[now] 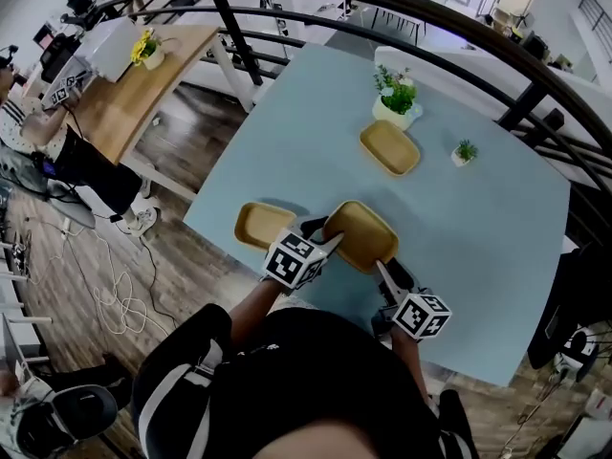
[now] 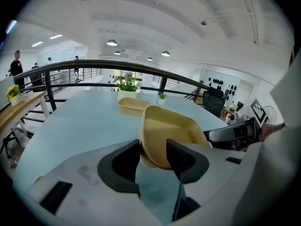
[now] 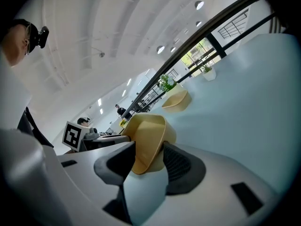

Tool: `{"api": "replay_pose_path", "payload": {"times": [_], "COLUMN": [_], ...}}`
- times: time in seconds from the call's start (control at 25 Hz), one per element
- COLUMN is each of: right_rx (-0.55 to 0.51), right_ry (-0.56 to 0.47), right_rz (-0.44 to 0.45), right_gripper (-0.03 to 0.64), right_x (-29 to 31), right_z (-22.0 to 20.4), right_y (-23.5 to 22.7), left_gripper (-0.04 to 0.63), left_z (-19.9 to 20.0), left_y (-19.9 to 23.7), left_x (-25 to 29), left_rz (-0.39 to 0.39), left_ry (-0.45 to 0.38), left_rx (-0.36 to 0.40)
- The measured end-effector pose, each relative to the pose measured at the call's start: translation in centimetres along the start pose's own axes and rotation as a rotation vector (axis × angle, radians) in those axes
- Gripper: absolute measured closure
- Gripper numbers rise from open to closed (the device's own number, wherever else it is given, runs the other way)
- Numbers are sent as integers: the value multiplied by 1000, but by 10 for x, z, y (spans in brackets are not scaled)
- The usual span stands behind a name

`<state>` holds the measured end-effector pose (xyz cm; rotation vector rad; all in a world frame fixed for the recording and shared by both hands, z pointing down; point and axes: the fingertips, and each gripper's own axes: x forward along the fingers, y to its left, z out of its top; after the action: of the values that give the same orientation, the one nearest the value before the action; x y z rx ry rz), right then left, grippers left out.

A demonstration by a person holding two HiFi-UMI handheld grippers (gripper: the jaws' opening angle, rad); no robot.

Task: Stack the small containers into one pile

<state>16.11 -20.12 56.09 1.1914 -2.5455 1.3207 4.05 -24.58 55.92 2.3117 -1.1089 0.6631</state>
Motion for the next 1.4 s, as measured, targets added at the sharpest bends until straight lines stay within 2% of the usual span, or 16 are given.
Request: {"api": "replay_pose_path", "payload": {"times": [0.24,0.56,0.96,1.4], "right_rx": [-16,-67,-118,-160], "right_ry": [-29,1,65,129], "right_rz": [-14,22,73,90], "right_gripper": [425,423,422,423], "right_x": [17,57,98,124], "right_z": [8,9,-4,-22], "right_y": [24,62,101,127], "left_gripper": [420,420,420,420], "left_z": [7,4,-18,-41], "left_y": [20,64,106,131], "left_x": [-21,-55,-94,-123], "left_rz": [-23,18,80,110], "left_ry": [-18,-73,-99,-106], "left_rx": [15,-40,-118,-173]}}
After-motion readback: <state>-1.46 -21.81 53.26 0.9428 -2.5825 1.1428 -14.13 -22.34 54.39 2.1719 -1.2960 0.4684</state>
